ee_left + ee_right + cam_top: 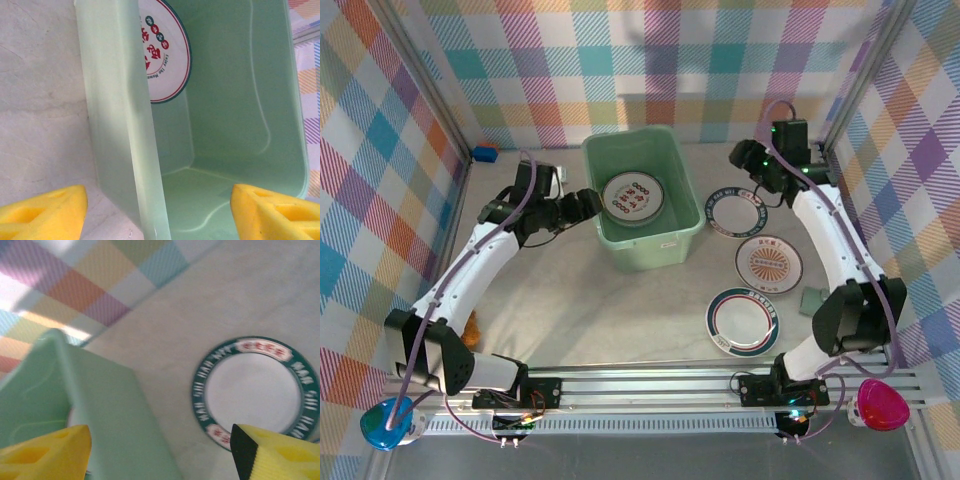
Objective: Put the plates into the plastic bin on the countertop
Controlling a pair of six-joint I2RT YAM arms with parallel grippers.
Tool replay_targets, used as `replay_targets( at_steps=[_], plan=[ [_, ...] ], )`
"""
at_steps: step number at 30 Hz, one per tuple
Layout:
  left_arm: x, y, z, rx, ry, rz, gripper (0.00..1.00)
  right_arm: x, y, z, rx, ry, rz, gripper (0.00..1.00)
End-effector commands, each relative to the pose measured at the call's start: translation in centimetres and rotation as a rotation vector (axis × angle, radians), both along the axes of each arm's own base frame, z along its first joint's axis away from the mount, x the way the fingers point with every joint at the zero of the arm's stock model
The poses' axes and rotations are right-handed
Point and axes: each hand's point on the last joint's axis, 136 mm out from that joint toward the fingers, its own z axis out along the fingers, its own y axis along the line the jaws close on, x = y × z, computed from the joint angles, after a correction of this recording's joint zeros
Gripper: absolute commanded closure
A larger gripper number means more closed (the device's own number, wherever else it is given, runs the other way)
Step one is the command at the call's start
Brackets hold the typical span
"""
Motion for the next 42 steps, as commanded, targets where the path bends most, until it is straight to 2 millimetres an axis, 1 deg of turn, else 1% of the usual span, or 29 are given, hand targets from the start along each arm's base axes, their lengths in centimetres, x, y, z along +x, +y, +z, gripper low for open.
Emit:
replay_targets(
  at_steps=[1,3,5,6,9,10,13,15,17,20,23,26,27,32,39,42],
  plan=[
    [0.2,-0.1,0.4,0.027,0.004,0.012,0.25,-1.4,-1.6,-4.8,-0.011,0.164,0.083,0.28],
    [0.4,0.0,0.4,0.037,0.000,0.026,0.25,-1.2,-3.7,-7.0,-0.019,0.198,0.051,0.27],
    [0.6,0.1,0.4,0.045,-0.001,0.038,0.25,-0.8,-5.2,-9.0,-0.004,0.233,0.041,0.28],
    [0.6,0.1,0.2,0.050,0.005,0.041,0.25,-0.5,-6.1,-10.2,-0.004,0.270,0.036,0.30],
    [0.9,0.0,-0.2,0.070,0.020,0.048,0.25,0.3,-7.7,-12.6,-0.055,0.337,0.049,0.35],
    [0.9,-0.3,-0.2,0.073,0.020,0.044,0.25,0.6,-8.0,-13.1,-0.071,0.343,0.059,0.37],
    [1.2,-1.2,-0.6,0.073,0.024,0.014,0.25,1.7,-9.2,-14.7,-0.121,0.364,0.069,0.37],
    [1.4,-1.5,-1.3,0.078,0.053,0.003,0.26,2.5,-10.0,-15.6,-0.171,0.372,0.075,0.37],
    [1.4,-1.7,-1.9,0.091,0.075,-0.006,0.26,3.3,-9.9,-16.3,-0.162,0.363,0.111,0.37],
    [1.3,-1.3,-2.7,0.129,0.105,-0.002,0.28,4.2,-10.2,-17.4,-0.131,0.377,0.121,0.37],
    [1.3,-1.1,-3.2,0.148,0.122,0.002,0.29,4.5,-9.8,-18.7,-0.108,0.399,0.149,0.38],
    [1.4,-1.3,-3.8,0.163,0.140,-0.014,0.31,4.4,-9.4,-19.9,-0.084,0.421,0.170,0.38],
    [1.5,-1.3,-4.1,0.175,0.154,-0.024,0.33,4.3,-9.4,-20.4,-0.084,0.428,0.174,0.38],
    [2.0,-1.8,-4.7,0.212,0.188,-0.061,0.40,3.9,-9.5,-21.1,-0.098,0.440,0.182,0.38],
    [3.0,-1.7,-4.6,0.240,0.186,-0.049,0.59,3.2,-9.0,-22.3,-0.074,0.447,0.196,0.39],
    [3.2,-1.5,-4.6,0.245,0.183,-0.042,0.62,3.0,-9.1,-22.7,-0.078,0.458,0.194,0.41]
  ],
)
